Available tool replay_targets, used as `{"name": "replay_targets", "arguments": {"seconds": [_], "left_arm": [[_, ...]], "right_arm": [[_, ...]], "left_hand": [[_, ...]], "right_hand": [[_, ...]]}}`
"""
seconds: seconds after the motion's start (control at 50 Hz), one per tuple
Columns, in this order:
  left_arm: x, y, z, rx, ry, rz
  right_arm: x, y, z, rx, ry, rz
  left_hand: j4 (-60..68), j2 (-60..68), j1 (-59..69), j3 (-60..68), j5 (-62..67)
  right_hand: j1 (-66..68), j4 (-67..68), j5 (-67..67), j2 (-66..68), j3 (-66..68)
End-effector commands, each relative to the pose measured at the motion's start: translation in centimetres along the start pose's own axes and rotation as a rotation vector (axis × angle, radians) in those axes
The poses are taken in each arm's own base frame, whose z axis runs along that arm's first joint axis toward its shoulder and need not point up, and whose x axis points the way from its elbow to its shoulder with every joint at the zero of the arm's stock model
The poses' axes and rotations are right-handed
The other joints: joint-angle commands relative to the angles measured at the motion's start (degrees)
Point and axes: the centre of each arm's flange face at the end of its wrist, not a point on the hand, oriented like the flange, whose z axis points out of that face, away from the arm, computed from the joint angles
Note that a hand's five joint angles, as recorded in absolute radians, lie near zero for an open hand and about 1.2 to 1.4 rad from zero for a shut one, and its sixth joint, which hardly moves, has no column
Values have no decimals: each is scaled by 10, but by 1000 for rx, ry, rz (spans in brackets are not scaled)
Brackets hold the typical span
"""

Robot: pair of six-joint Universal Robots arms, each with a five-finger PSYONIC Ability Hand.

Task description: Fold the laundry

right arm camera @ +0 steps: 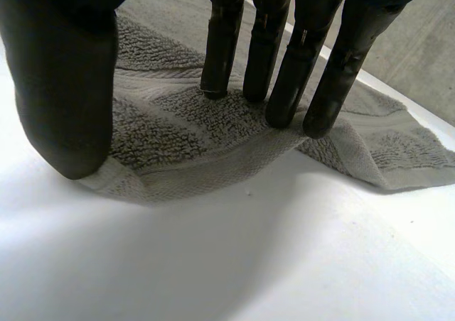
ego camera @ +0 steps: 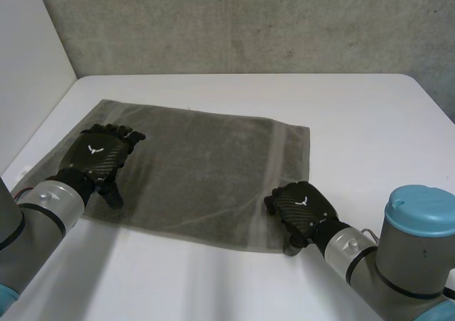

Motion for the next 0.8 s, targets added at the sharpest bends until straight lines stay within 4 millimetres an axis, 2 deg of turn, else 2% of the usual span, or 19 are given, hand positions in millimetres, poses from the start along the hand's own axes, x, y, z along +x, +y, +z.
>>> {"name": "replay_targets", "arguments": {"seconds": [0.02,0.6,0.66,0.7,0.8], "left_arm": [[-2,1,1,-5,-5,-2],[0,4,0,-8,-2,-4],[-1,4,0,0,-6,-1],[-1,3,1,4,-8,0],[0,4,0,3,-6,0]], "right_arm": [[2,0,3,1,10,-15],[10,-7,7,28,59,-30],[11,-11,5,26,58,-28],[9,-13,-3,-11,38,-21],[6,-9,-13,-60,14,-26]], "left_hand": [[6,6,3,6,-13],[6,6,3,6,-13],[6,6,3,6,-13],[6,6,3,6,-13],[6,6,3,6,-13]], "right_hand": [[23,24,44,33,25],[23,24,44,33,25],[-46,-45,-25,-36,-44],[-159,-159,-139,-150,-158],[-202,-201,-182,-193,-200]]}}
